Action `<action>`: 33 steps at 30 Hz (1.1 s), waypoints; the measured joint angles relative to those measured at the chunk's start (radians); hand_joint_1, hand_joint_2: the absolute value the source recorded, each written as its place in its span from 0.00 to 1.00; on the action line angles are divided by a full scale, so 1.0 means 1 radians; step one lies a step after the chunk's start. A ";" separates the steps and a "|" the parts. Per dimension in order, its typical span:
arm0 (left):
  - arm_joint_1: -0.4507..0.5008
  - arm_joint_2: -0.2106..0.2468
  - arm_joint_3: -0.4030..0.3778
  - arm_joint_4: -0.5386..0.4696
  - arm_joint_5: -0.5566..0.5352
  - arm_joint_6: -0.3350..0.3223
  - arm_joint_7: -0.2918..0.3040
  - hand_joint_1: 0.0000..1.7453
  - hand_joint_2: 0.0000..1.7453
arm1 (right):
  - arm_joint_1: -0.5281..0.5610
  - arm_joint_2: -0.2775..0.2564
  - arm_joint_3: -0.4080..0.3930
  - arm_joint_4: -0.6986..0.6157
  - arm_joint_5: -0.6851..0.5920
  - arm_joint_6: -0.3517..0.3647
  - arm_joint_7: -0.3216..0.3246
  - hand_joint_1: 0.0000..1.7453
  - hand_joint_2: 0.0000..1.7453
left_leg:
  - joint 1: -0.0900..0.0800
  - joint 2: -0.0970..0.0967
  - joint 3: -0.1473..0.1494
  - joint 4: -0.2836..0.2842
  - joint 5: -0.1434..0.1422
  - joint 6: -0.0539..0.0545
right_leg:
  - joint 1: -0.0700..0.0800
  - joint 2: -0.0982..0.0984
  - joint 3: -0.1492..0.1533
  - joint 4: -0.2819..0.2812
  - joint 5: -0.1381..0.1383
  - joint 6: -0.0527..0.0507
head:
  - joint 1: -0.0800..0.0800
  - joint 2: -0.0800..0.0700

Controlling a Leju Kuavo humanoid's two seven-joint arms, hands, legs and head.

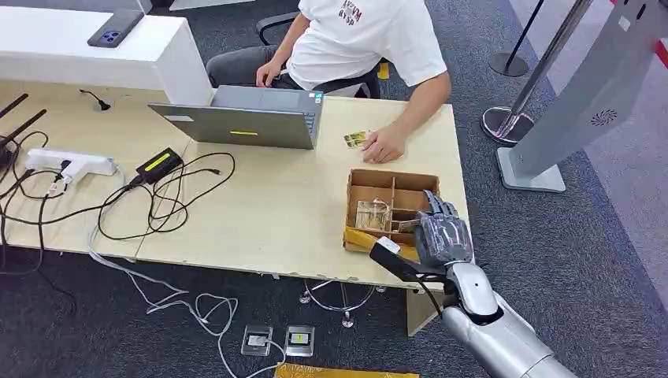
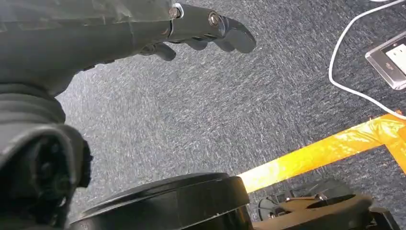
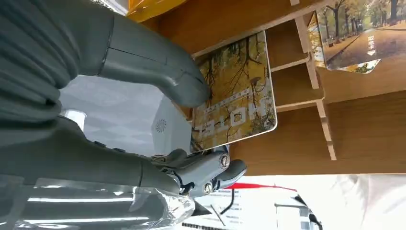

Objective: Pass the card to the sensor for recognition and then transmit it.

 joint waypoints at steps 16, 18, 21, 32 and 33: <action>0.001 -0.004 0.010 0.000 -0.001 0.000 -0.003 0.00 0.00 | -0.062 0.026 -0.008 0.026 0.004 -0.106 0.009 1.00 1.00 | 0.000 0.000 0.000 0.000 0.000 0.000 | 0.000 0.000 0.000 0.000 0.000 0.000 | 0.000 0.000; 0.001 -0.004 0.010 0.000 -0.009 0.000 -0.003 0.00 0.00 | -0.088 0.026 -0.019 0.024 0.006 -0.113 0.027 1.00 1.00 | 0.000 0.000 0.000 0.000 0.000 0.000 | 0.000 0.000 0.000 0.000 0.000 0.000 | 0.000 0.000; 0.001 -0.004 0.010 0.000 -0.014 0.000 -0.003 0.00 0.00 | -0.115 0.022 -0.031 0.015 0.006 -0.112 0.035 1.00 1.00 | 0.000 0.000 0.000 0.000 0.000 0.000 | 0.000 0.000 0.000 0.000 0.000 0.000 | 0.000 0.000; 0.000 -0.004 0.001 -0.001 -0.054 0.000 0.032 0.00 0.00 | -0.249 -0.024 -0.089 -0.032 0.012 -0.074 0.121 1.00 1.00 | 0.000 0.000 0.000 0.000 0.000 0.000 | 0.000 0.000 0.000 0.000 0.000 0.000 | 0.000 0.000; -0.001 -0.004 -0.002 -0.002 -0.054 -0.001 0.037 0.00 0.00 | -0.263 -0.026 -0.089 -0.032 0.015 -0.057 0.124 1.00 1.00 | 0.000 0.000 0.000 0.000 0.000 0.000 | 0.000 0.000 0.000 0.000 0.000 0.000 | 0.000 0.000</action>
